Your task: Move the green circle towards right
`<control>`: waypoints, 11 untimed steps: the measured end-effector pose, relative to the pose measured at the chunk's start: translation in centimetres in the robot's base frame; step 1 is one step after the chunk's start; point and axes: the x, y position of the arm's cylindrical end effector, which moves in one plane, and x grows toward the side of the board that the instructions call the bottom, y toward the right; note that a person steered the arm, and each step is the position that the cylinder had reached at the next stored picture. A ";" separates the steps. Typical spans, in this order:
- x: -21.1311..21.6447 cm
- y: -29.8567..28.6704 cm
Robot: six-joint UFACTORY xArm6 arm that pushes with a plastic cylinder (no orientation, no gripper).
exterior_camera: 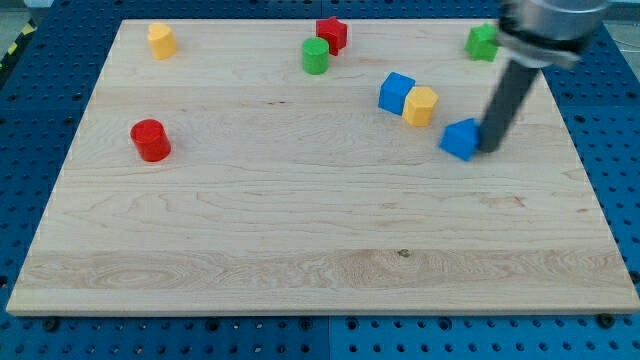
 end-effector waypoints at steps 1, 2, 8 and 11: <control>0.0 -3.1; -1.2 -3.1; -14.1 -20.6; -15.9 -12.5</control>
